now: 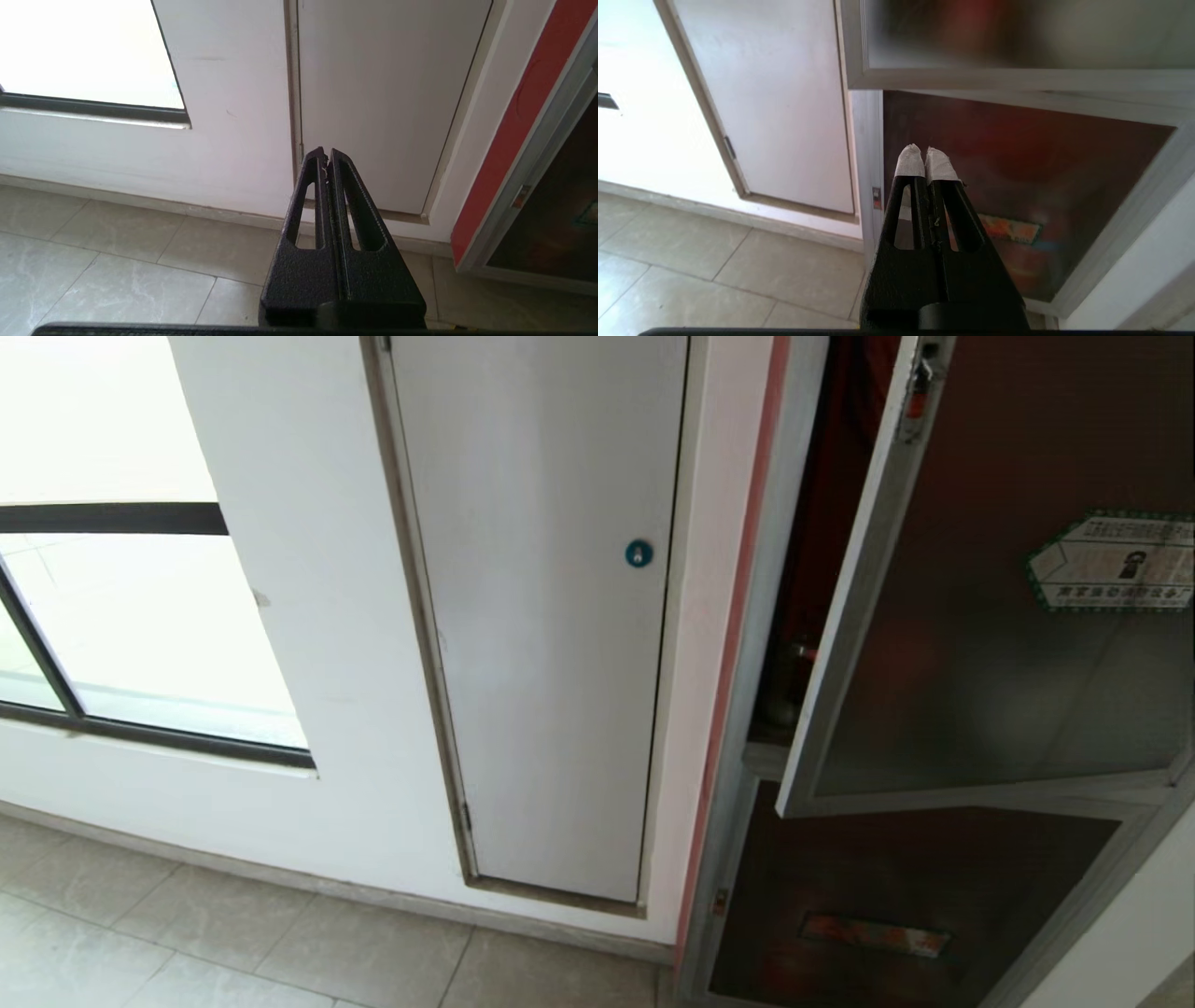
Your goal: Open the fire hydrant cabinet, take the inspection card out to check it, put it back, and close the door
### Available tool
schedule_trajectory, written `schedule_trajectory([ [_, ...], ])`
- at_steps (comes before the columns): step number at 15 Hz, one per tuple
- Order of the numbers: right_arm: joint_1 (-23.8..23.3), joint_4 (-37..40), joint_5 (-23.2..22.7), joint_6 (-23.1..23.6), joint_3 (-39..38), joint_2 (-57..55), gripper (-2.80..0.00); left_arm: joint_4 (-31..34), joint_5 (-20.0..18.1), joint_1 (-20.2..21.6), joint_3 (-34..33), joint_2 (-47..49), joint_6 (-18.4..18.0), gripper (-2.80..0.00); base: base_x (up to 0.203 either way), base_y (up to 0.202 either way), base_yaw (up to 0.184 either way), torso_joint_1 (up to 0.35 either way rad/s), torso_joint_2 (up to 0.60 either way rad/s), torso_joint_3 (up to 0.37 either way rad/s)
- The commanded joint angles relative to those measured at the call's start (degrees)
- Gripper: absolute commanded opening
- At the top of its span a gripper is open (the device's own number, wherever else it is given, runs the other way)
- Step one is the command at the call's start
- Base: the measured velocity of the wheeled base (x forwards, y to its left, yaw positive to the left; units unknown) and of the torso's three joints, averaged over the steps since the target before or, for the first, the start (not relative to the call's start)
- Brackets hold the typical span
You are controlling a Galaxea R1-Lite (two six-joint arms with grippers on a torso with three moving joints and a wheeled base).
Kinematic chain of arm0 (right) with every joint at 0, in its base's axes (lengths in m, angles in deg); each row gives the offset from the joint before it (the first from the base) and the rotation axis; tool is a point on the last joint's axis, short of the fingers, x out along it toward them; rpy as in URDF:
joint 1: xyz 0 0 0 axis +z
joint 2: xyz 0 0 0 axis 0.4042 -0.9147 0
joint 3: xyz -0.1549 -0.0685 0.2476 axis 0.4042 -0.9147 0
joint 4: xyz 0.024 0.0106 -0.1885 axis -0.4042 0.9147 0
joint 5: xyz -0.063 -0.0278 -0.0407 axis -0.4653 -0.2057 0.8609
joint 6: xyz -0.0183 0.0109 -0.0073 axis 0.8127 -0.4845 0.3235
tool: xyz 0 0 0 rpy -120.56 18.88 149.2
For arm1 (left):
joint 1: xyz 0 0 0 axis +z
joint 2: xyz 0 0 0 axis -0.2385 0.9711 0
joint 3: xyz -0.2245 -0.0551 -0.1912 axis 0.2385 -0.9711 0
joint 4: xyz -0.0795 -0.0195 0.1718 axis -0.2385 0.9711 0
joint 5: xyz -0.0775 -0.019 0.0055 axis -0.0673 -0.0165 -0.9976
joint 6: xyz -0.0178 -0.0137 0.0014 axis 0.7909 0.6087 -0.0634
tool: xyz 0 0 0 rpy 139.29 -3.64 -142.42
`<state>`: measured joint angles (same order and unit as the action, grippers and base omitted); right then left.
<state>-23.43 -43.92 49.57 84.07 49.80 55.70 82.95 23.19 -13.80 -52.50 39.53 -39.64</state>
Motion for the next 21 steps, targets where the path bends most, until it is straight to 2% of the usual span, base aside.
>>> schedule_trajectory([
  [1,0.02,0.01,-0.03,0.01,0.0,0.01,-2.8,0.01,0.02,0.0,-0.35,0.07,0.0,-2.8,0.193,0.0,0.002,0.001,0.0,0.002],
  [21,0.02,0.01,-0.03,-0.02,0.0,0.01,-2.8,0.01,0.02,0.0,-0.35,0.07,0.0,-2.8,0.196,0.0,0.0,0.003,0.0,0.002],
])
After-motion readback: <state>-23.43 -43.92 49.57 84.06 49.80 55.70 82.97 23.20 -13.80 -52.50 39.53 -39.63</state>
